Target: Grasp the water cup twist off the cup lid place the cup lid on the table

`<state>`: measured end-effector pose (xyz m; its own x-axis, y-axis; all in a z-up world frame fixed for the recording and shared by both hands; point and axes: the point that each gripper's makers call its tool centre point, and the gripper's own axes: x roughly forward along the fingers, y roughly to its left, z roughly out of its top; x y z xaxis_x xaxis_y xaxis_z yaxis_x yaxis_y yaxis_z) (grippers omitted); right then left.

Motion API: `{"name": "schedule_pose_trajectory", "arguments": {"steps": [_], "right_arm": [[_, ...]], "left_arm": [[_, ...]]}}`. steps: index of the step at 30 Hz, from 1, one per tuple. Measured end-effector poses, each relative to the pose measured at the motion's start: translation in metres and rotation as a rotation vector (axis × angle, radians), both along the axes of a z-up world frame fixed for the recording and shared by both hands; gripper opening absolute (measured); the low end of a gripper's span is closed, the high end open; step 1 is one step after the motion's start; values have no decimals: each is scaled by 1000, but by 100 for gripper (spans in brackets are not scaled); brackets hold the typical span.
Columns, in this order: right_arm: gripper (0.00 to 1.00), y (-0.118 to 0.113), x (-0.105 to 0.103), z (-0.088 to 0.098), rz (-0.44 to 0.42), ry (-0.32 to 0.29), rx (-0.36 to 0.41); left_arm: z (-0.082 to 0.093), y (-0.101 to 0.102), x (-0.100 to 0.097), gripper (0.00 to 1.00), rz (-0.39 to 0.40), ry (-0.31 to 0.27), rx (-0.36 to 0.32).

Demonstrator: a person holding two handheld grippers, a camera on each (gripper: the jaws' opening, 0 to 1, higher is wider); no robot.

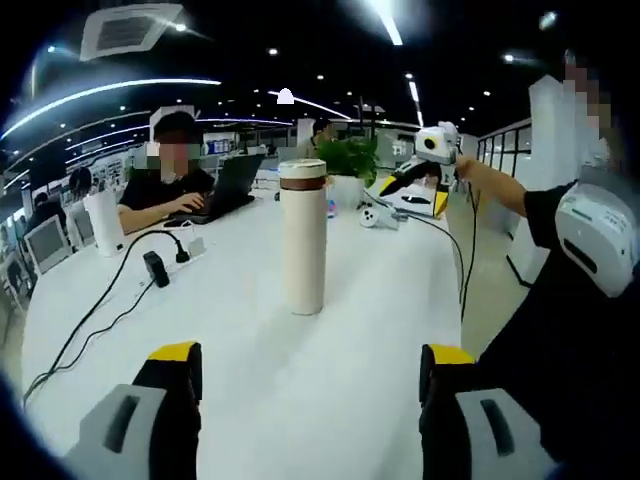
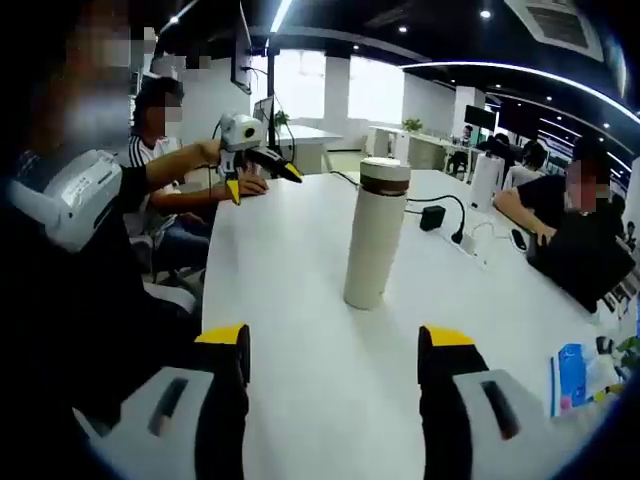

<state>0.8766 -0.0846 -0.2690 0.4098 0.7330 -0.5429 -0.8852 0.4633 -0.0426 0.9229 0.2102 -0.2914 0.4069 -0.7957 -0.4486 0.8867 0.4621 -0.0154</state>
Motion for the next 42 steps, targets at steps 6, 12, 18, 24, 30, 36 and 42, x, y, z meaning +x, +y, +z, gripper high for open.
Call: {"name": "schedule_pose_trajectory", "arguments": {"steps": [6,12,18,24,30,36,42], "right_arm": [[67,-1,2,-5,-2,7,-9],[63,-4,5,-10,-8,18,-5],[63,-7,8,-8,-13,21,2],[62,-9,8,-7,-15,17,-7],[61,-10,7,-11,-18,22,-13],[61,-14,7,-16,-31,33,-19],[61,-19,10,-16,-48,36,-21]], "left_arm": [[-4,-2,1,87,-1,1,1],[-3,-6,6,86,2,-2,-2],[-4,-7,7,80,-1,-5,2],[-6,-6,4,81,3,8,20],[-7,-3,4,84,12,16,28],[-6,-1,4,84,13,16,27],[-7,-1,5,84,11,27,32]]}}
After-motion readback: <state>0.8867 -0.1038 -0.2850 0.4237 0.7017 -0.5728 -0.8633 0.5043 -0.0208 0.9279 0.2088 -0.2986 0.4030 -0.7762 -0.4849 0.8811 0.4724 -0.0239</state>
